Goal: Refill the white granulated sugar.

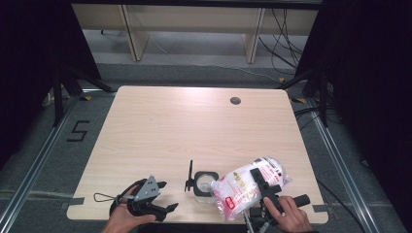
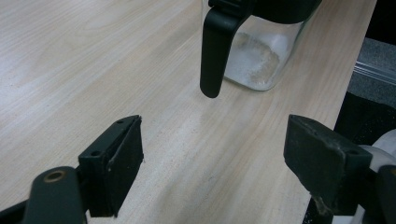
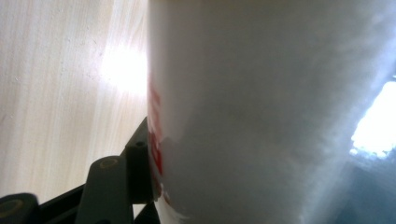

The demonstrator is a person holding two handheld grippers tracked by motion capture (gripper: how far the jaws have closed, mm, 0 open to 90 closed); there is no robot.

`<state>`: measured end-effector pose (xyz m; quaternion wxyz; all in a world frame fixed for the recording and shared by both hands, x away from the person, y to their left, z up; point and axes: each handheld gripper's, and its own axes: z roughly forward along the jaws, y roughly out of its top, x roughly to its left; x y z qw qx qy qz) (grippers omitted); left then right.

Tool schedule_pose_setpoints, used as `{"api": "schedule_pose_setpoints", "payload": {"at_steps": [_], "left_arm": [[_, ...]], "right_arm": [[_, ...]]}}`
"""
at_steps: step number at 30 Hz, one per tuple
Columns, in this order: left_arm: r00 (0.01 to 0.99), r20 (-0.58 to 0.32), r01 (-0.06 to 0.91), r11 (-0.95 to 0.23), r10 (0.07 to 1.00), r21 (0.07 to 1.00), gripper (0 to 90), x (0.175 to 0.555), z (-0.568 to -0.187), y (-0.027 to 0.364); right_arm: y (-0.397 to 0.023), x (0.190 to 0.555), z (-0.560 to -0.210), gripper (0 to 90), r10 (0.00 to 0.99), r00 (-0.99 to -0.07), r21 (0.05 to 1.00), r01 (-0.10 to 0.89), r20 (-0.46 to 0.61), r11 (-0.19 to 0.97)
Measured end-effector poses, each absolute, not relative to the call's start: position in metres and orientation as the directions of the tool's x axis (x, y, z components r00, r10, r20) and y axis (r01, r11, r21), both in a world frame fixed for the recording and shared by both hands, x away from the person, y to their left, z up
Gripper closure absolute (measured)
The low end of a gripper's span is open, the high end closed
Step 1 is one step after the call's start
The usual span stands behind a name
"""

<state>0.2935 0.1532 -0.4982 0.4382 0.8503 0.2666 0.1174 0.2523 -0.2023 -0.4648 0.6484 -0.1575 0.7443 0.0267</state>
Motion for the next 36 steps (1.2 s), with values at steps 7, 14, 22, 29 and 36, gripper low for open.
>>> {"api": "schedule_pose_setpoints", "payload": {"at_steps": [7,14,22,29,36], "left_arm": [[0.833,-0.023,0.348,-0.491,0.553,0.799,19.3,0.2935,-0.4980,0.1537],[0.833,-0.024,0.348,-0.489,0.553,0.800,19.3,0.2935,-0.4979,0.1537],[0.827,-0.038,0.355,-0.468,0.561,0.809,19.3,0.2933,-0.4981,0.1528],[0.824,-0.034,0.356,-0.471,0.565,0.807,19.3,0.2934,-0.4978,0.1536],[0.831,-0.024,0.345,-0.480,0.556,0.807,19.3,0.2941,-0.4977,0.1537]], "right_arm": [[-0.2016,0.2518,-0.4657,41.7,-0.218,-0.094,-0.186,-0.272,-0.971,0.944],[-0.2024,0.2534,-0.4645,41.7,-0.216,-0.083,-0.185,-0.285,-0.973,0.941],[-0.2039,0.2522,-0.4668,41.7,-0.201,-0.089,-0.170,-0.269,-0.976,0.948],[-0.2014,0.2523,-0.4659,41.8,-0.215,-0.066,-0.187,-0.291,-0.974,0.938],[-0.2014,0.2521,-0.4653,41.8,-0.214,-0.062,-0.187,-0.294,-0.975,0.937]]}}
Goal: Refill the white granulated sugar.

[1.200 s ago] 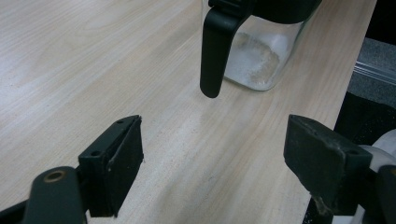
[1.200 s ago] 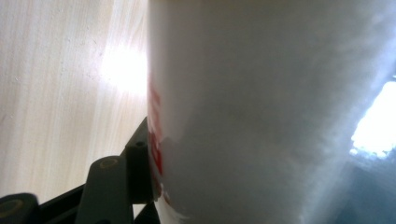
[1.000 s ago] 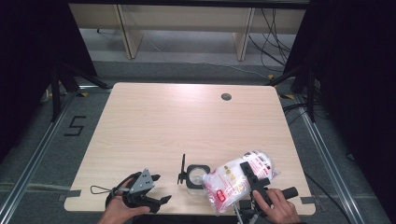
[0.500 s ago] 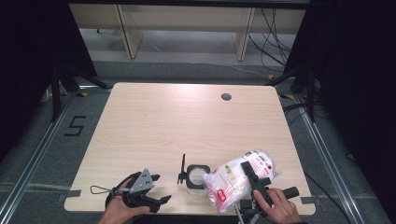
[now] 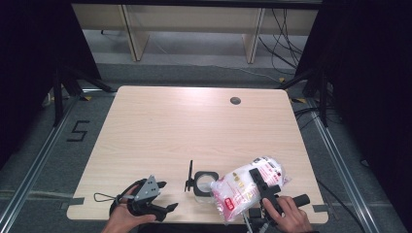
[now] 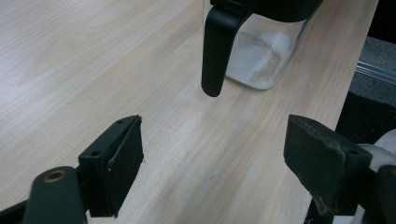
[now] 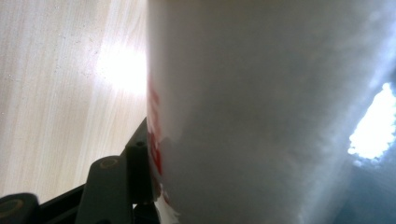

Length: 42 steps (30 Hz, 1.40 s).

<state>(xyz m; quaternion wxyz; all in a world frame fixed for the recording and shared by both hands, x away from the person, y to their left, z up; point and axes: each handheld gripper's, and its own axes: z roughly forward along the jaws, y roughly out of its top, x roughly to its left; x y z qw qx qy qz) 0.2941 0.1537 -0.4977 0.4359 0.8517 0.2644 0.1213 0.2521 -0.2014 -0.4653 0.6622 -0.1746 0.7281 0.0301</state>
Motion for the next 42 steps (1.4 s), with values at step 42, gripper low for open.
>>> {"api": "schedule_pose_setpoints", "payload": {"at_steps": [42], "left_arm": [[0.825,-0.032,0.355,-0.473,0.564,0.807,19.4,0.2947,-0.4956,0.1571]], "right_arm": [[-0.2032,0.2513,-0.4630,42.0,-0.220,-0.067,-0.193,-0.279,-0.973,0.941]]}}
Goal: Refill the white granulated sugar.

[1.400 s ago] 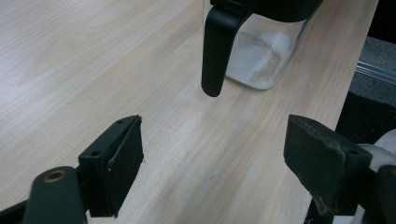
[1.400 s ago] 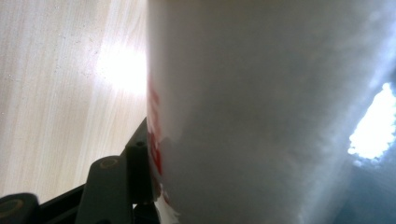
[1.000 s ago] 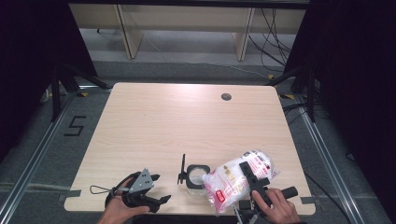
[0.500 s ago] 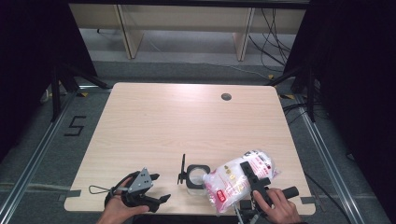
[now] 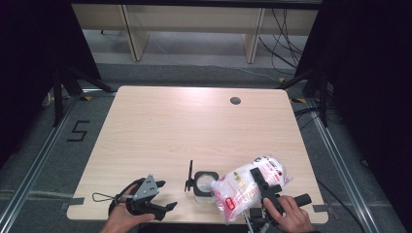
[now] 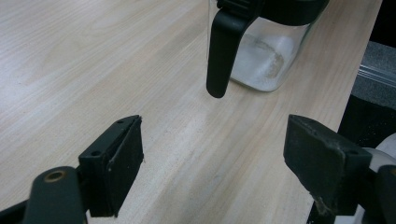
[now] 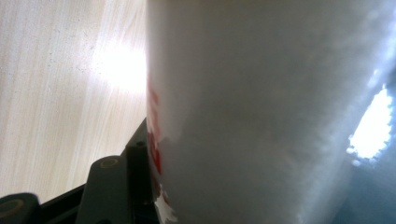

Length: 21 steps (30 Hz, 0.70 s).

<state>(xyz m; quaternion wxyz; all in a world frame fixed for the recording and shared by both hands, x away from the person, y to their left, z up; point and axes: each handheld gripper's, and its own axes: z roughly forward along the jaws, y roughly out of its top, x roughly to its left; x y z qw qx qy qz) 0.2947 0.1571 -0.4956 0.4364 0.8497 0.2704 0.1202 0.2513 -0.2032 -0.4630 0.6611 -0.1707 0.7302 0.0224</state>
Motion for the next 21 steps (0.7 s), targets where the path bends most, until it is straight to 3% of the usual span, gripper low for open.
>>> {"api": "schedule_pose_setpoints", "payload": {"at_steps": [21], "left_arm": [[0.819,-0.034,0.356,-0.461,0.572,0.813,19.4,0.2934,-0.4950,0.1568]], "right_arm": [[-0.2045,0.2519,-0.4616,42.0,-0.222,-0.049,-0.200,-0.285,-0.974,0.938]]}}
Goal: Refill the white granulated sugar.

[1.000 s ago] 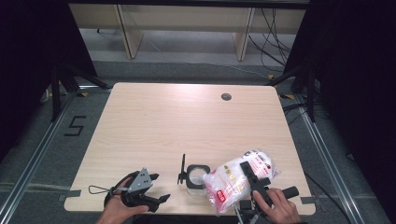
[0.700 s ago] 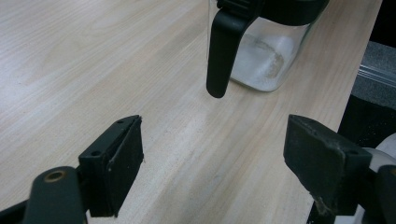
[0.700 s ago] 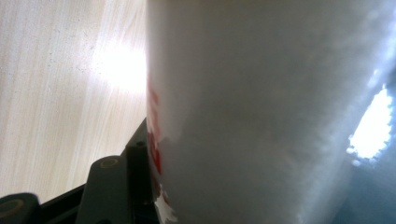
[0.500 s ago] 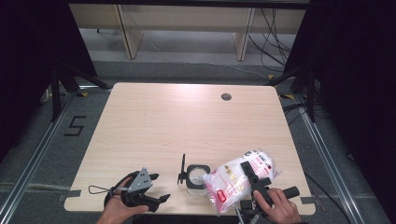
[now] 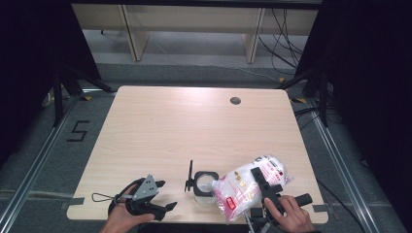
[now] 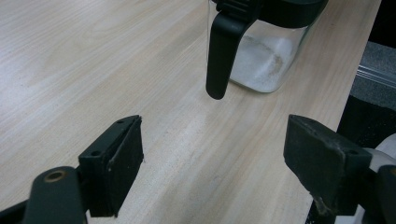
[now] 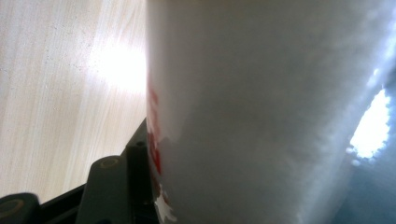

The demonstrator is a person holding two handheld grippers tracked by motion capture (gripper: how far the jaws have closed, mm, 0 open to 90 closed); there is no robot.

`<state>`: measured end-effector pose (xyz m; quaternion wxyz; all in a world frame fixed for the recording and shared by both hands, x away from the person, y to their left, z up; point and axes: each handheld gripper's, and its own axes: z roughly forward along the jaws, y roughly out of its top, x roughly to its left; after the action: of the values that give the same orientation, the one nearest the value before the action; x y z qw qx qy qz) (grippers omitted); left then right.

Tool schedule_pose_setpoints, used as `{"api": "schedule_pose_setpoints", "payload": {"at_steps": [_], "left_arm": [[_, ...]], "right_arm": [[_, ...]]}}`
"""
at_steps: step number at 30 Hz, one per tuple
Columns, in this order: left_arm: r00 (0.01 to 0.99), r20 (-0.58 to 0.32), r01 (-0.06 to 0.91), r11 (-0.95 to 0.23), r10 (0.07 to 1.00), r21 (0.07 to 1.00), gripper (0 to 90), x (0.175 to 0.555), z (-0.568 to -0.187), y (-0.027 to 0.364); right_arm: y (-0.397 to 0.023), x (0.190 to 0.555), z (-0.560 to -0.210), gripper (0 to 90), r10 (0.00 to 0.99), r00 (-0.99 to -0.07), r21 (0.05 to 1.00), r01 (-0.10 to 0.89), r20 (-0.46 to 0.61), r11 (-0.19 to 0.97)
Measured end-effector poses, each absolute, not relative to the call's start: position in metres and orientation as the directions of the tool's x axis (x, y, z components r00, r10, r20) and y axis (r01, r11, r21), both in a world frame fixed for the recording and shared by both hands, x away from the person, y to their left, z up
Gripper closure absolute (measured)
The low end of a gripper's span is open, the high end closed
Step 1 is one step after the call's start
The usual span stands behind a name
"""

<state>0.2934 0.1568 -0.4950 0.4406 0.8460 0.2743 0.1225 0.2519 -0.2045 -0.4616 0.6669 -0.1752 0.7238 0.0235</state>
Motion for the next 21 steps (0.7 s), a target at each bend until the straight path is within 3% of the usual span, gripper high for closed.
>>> {"api": "schedule_pose_setpoints", "payload": {"at_steps": [10,17,21], "left_arm": [[0.825,-0.019,0.349,-0.483,0.565,0.803,19.4,0.2943,-0.4944,0.1581],[0.820,-0.034,0.357,-0.463,0.572,0.811,19.3,0.2936,-0.4957,0.1565],[0.819,-0.035,0.358,-0.463,0.572,0.811,19.3,0.2936,-0.4958,0.1565]], "right_arm": [[-0.2056,0.2504,-0.4627,42.0,-0.196,-0.069,-0.171,-0.269,-0.978,0.948],[-0.2042,0.2515,-0.4600,42.0,-0.240,-0.043,-0.218,-0.288,-0.970,0.933],[-0.2050,0.2508,-0.4624,42.0,-0.210,-0.058,-0.186,-0.281,-0.976,0.941]]}}
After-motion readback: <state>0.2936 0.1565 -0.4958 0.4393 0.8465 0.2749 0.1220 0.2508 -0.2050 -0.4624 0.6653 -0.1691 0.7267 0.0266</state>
